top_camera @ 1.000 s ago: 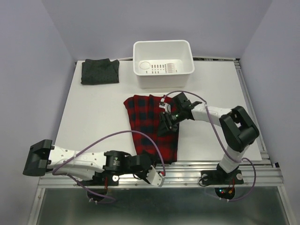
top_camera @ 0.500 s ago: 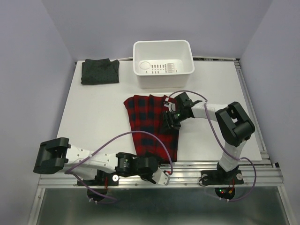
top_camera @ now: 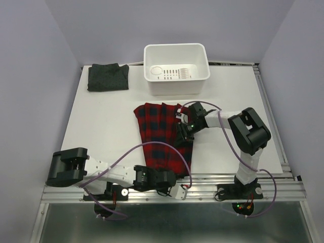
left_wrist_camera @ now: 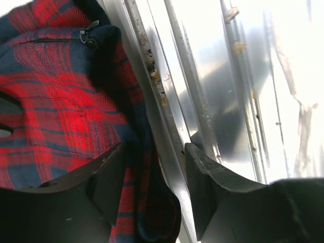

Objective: Fold and stack the skirts
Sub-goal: Fold the skirt

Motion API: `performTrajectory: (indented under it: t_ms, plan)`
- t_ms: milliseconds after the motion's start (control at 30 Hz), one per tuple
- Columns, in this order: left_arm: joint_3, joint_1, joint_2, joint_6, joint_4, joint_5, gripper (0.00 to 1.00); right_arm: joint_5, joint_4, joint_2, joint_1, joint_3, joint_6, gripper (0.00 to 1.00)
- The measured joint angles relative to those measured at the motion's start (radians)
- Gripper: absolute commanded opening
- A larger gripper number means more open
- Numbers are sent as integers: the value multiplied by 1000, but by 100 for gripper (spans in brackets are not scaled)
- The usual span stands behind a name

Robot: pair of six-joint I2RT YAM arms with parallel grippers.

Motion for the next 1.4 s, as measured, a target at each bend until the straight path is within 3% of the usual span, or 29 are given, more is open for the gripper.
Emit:
performTrajectory:
  t_ms: [100, 333, 567, 833, 1000, 1133, 1267, 1400]
  plan:
    - [7, -2, 33, -11, 13, -24, 54, -1, -2, 0, 0, -2, -8, 38]
    - [17, -46, 85, -35, 37, -128, 33, -17, -5, 0, 0, -15, -16, 38]
    - [28, -62, 121, -49, 61, -208, 1, -15, -28, -20, 1, -21, -37, 38]
    - [158, -83, 64, -105, -72, -159, 0, 18, -102, -72, 2, -15, -75, 43]
    - [241, -83, 32, -132, -158, -103, 0, 66, -148, -117, 2, 33, -106, 58]
    - [299, -81, 10, -143, -230, -40, 0, 113, -163, -143, -6, 112, -133, 58]
    - [307, -75, -8, -142, -238, -40, 14, 142, -166, -132, -34, 207, -166, 58]
    - [282, -66, 31, -135, -196, -79, 10, 156, -166, -103, -47, 235, -184, 58]
